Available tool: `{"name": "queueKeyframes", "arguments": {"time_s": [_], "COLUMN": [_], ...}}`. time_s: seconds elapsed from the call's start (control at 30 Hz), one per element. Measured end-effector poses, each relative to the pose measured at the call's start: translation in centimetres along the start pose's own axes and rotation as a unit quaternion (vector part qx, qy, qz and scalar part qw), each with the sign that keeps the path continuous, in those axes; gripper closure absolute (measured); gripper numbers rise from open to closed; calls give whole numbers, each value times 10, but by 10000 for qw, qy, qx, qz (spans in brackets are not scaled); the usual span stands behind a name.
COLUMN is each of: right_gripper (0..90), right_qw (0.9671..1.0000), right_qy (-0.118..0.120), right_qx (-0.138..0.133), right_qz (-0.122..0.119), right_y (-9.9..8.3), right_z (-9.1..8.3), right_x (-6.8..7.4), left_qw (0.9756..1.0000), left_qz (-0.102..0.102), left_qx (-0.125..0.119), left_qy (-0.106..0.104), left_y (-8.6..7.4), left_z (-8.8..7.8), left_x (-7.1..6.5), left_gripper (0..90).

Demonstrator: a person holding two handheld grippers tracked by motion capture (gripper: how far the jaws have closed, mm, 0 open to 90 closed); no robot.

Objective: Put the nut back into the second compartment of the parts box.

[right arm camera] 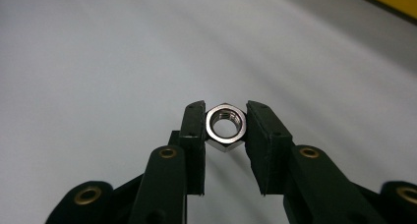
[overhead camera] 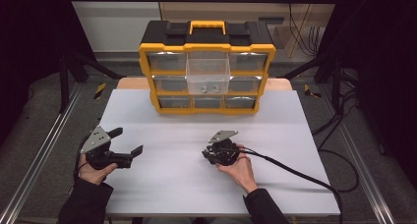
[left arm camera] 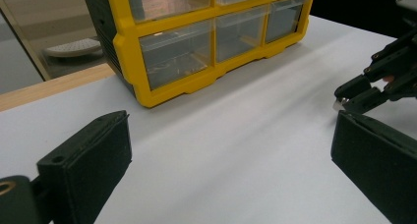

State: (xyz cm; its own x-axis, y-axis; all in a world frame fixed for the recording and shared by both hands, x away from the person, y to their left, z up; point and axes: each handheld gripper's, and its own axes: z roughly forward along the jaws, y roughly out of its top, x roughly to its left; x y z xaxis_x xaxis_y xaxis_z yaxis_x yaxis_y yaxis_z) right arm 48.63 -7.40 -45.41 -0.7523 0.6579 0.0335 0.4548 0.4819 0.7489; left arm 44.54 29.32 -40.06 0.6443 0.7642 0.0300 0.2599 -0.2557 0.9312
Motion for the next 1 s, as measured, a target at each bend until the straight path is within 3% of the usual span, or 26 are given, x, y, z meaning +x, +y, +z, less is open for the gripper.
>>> {"name": "queueKeyframes", "arguments": {"time_s": [0.3,1.0], "right_gripper": [702,702], "right_qw": [9992,9964], "right_qy": [52,-9], "right_qx": [-400,-845], "right_qz": [9,52], "right_y": [16,38], "right_z": [-34,-84], "right_x": [-7,-24], "left_qw": [10000,10000], "left_qz": [19,21], "left_qx": [33,50], "left_qy": [5,1], "left_y": [-1,-1], "left_z": [1,2], "left_x": [0,-1], "left_gripper": [11,11]}}
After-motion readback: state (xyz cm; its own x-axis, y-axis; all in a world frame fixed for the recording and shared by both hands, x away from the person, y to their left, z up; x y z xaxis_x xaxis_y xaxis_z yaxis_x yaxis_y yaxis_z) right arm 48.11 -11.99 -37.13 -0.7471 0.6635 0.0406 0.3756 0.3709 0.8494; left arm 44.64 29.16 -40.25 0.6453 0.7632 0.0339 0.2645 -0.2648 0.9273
